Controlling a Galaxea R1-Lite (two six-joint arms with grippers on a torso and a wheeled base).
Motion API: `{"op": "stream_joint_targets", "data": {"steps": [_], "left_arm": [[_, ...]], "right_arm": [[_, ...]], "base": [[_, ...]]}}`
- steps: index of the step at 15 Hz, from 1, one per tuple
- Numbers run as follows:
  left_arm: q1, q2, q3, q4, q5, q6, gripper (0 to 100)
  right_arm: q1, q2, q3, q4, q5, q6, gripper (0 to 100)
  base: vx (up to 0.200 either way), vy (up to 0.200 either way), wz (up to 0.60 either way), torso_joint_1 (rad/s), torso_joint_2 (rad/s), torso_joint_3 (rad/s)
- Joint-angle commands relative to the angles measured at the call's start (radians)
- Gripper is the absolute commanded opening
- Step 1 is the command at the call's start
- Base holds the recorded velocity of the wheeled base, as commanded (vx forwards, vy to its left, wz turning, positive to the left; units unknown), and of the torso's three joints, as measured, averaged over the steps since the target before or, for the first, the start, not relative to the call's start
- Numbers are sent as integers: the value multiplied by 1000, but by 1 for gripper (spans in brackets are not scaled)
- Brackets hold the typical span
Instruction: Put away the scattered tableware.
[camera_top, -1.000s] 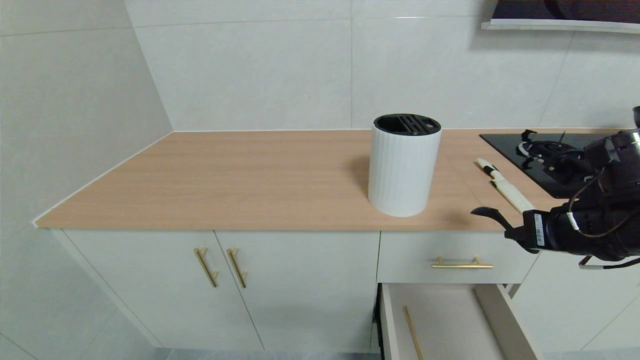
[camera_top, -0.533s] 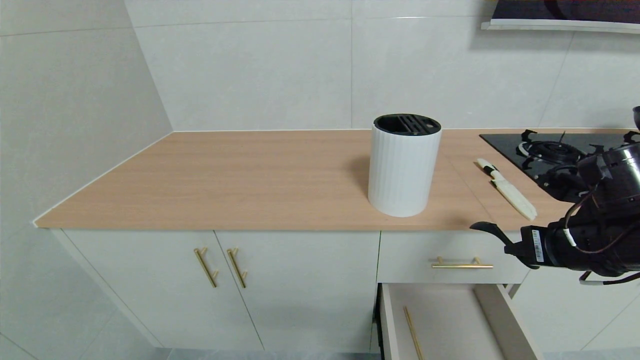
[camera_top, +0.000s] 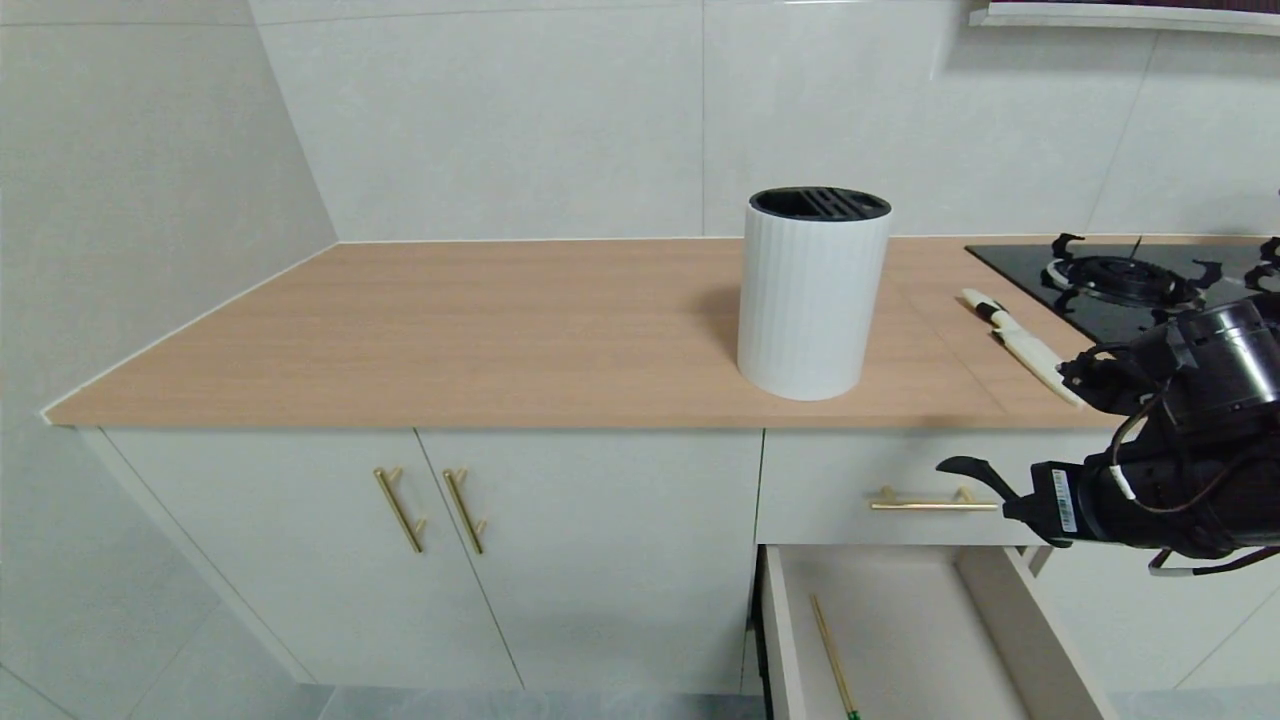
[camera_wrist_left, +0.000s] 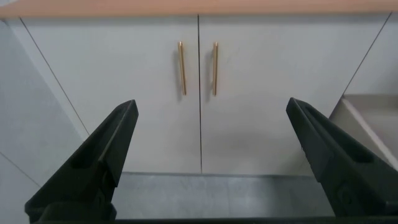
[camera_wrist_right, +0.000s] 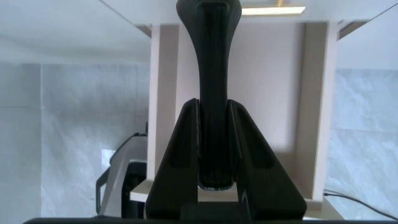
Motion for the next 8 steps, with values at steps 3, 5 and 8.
{"op": "stream_joint_targets", "data": {"steps": [3,5,8], "left_arm": [[0,2,0,0,0,0,100],[0,2,0,0,0,0,100],[0,2,0,0,0,0,100]], "right_arm": [[1,16,0,0,0,0,0],[0,19,2,0,0,0,0],[1,22,2,0,0,0,0]], "base": [[0,0,0,-198,486,281],[0,0,0,-183,483,295],[0,0,0,-167,481,300]]}}
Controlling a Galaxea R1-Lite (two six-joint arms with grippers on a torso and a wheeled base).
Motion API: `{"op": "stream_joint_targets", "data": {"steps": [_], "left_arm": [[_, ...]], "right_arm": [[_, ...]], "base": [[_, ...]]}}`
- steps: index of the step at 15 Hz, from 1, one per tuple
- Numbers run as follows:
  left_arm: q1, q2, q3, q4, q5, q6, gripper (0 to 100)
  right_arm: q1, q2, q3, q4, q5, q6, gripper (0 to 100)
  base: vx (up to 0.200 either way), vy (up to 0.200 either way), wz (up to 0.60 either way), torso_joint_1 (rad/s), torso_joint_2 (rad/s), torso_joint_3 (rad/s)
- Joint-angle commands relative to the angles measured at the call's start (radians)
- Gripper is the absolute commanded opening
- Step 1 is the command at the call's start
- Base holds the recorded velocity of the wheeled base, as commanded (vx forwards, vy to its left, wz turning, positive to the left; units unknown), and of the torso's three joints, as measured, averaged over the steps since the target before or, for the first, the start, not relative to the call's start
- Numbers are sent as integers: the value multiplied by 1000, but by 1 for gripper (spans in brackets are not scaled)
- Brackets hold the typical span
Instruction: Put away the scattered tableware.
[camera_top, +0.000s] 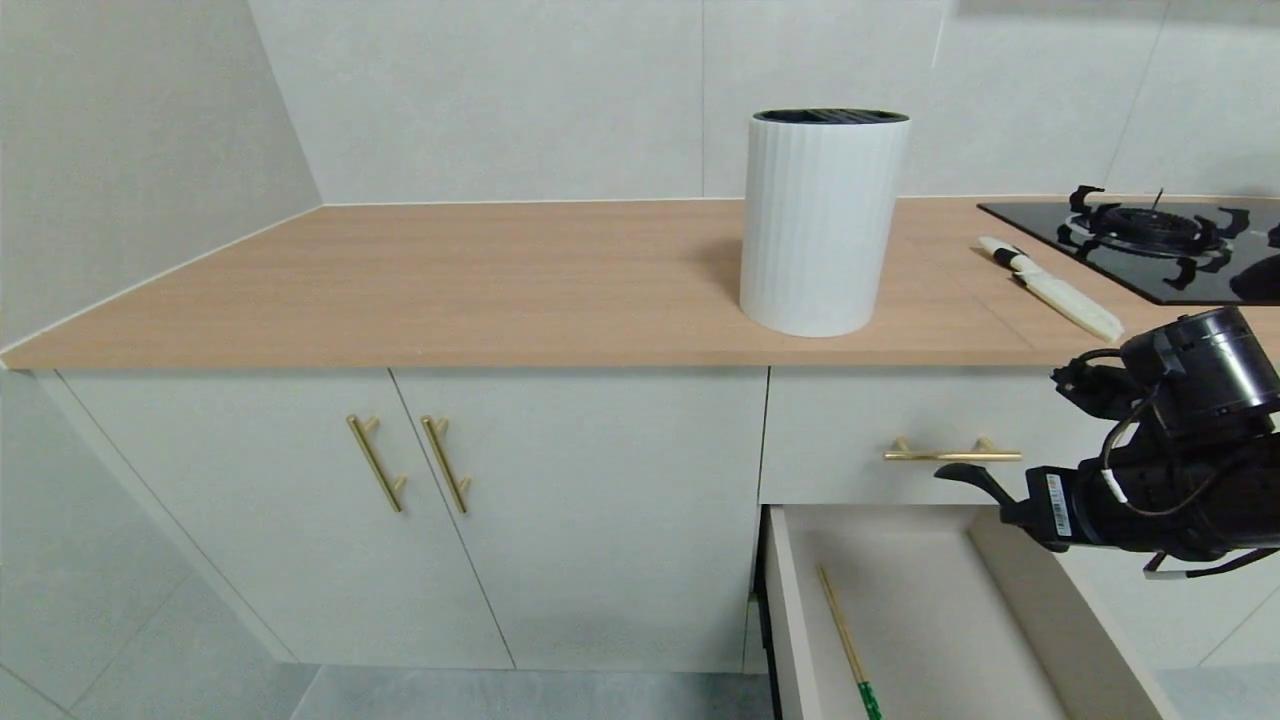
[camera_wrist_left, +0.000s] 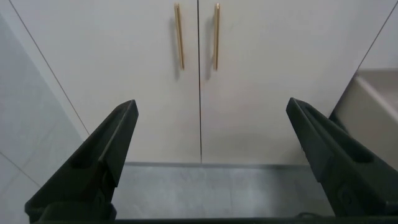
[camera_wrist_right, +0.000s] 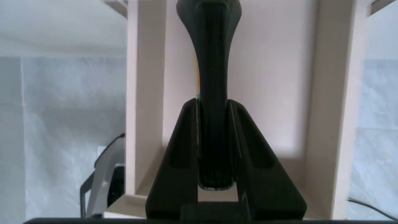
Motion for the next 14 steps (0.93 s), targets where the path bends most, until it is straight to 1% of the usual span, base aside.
{"op": "stream_joint_targets", "data": {"steps": [1,5,8,14], "left_arm": [[1,2,0,0,0,0,100],[1,0,0,0,0,0,100],[1,0,0,-1,0,0,100],[1,2,0,0,0,0,100]], "right_arm": [[1,4,0,0,0,0,0],[1,4,0,0,0,0,0],[1,6,9,0,0,-2,0],[4,14,15,0,0,-2,0]], "base": [[0,0,0,-149,461,310],[0,0,0,-134,458,316],[0,0,0,-82,377,292],[0,0,0,-14,50,44]]}}
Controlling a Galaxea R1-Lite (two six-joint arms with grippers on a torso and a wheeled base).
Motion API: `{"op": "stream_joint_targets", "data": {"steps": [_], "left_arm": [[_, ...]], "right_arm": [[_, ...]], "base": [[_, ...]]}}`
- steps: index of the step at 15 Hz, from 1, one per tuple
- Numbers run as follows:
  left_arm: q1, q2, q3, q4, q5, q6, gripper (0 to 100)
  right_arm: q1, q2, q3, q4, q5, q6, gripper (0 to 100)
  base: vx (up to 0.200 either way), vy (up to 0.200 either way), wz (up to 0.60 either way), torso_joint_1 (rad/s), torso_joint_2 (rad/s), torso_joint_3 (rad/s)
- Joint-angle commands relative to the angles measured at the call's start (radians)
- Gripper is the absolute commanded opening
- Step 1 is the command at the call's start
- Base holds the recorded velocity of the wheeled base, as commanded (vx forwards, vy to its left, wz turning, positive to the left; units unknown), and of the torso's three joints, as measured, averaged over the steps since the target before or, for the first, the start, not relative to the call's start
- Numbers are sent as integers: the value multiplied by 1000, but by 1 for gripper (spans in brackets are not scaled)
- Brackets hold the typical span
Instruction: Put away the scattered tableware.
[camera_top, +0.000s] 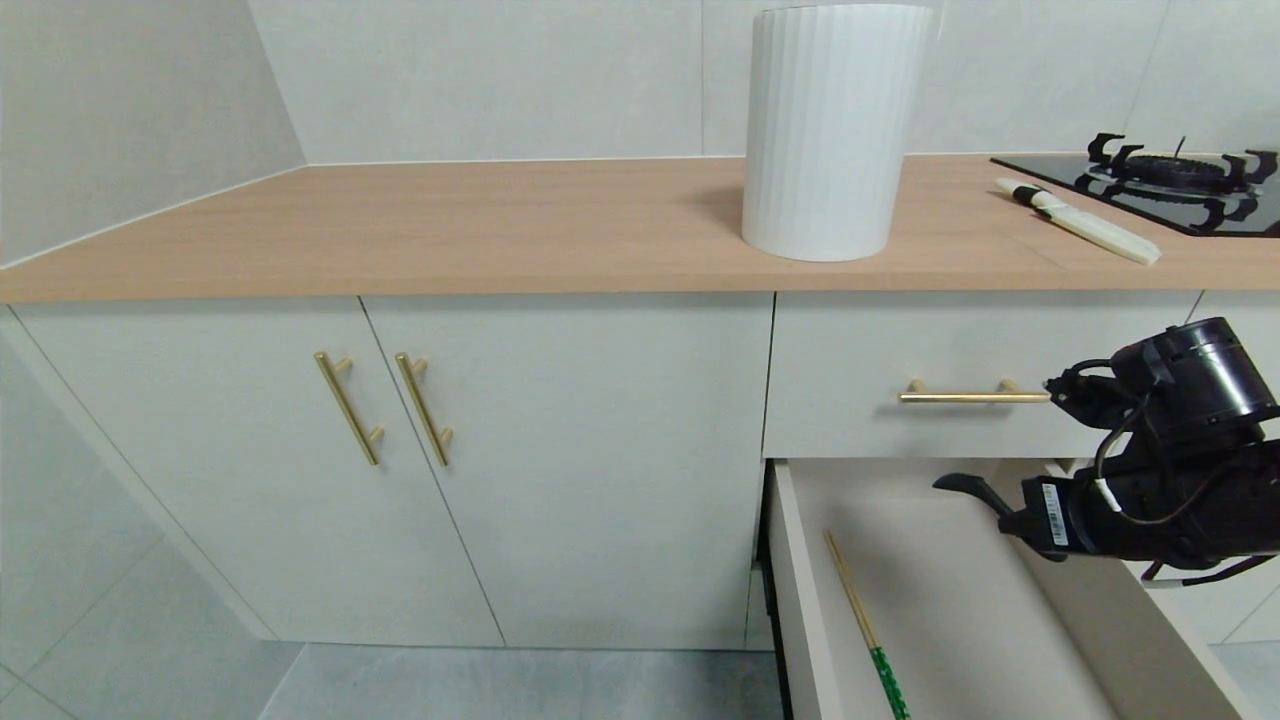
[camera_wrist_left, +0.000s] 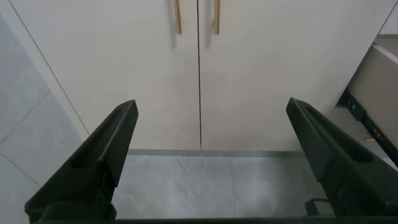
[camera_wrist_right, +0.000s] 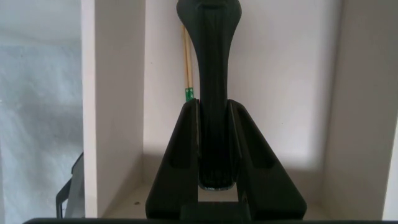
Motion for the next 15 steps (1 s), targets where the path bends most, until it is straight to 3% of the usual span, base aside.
{"op": "stream_joint_targets", "data": {"steps": [1,3,6,15], "left_arm": [[0,0,0,1,0,0,100],[0,2,0,1,0,0,100],[0,2,0,1,0,0,100],[0,2,0,1,0,0,100]], "right_arm": [[0,17,0,-1,0,0,0],[0,78,10,-31,-1,0,0],[0,233,49,-156,-87,3,0],[-3,554,100,-406,-90,3,0]], "base": [[0,0,0,0,0,0],[0,0,0,0,0,0],[0,0,0,0,0,0],[0,0,0,0,0,0]]}}
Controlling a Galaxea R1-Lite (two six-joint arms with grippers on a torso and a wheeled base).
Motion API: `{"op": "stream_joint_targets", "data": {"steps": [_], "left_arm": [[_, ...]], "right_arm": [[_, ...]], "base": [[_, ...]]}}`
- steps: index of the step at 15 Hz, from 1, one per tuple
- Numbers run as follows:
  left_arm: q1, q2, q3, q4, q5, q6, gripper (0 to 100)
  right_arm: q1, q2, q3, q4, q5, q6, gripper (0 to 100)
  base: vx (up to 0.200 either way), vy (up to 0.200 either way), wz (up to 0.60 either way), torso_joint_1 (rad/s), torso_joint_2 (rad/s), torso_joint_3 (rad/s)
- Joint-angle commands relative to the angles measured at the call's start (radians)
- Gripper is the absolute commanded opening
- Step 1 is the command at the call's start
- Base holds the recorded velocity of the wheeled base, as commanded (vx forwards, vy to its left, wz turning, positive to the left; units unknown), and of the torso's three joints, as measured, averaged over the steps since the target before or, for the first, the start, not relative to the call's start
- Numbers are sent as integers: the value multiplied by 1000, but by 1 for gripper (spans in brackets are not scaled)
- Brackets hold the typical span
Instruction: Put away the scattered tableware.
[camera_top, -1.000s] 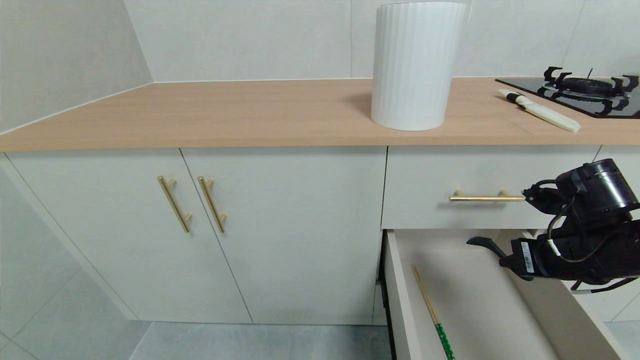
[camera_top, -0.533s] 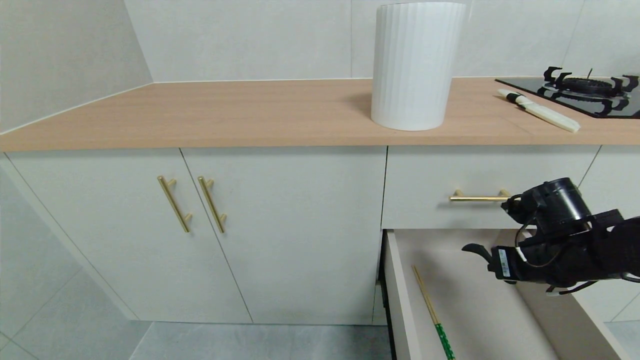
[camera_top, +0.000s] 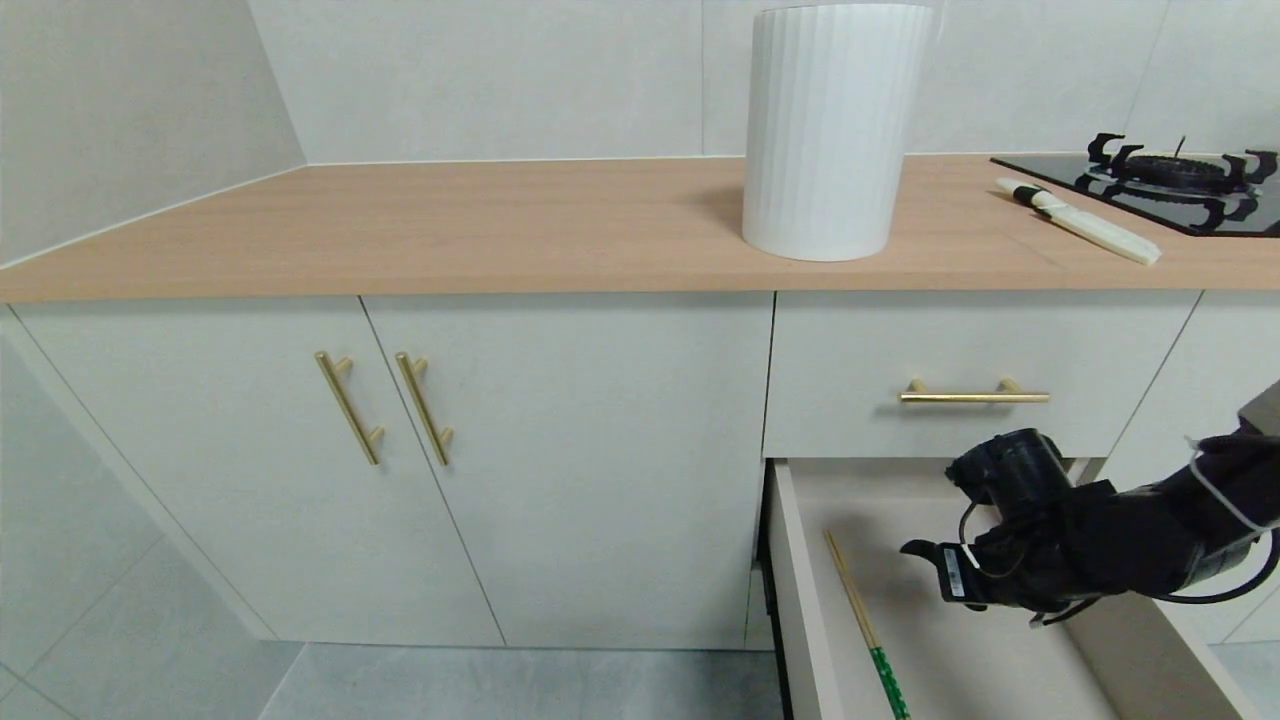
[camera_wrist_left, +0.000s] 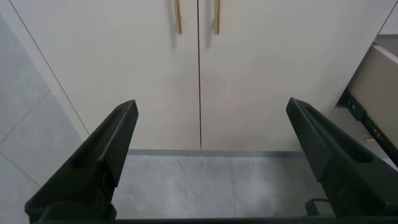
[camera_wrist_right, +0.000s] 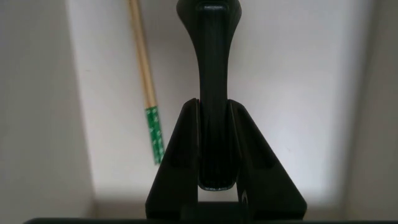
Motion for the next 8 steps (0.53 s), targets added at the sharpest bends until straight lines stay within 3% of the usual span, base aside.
{"op": "stream_joint_targets", "data": {"steps": [1,8], "left_arm": [[0,0,0,0,0,0,100],[0,0,0,0,0,0,100]], "right_arm": [[0,140,16,-47,-6,-3,0],[-5,205,16,-95,-8,-2,0]], "base": [[0,0,0,0,0,0],[0,0,0,0,0,0]]}}
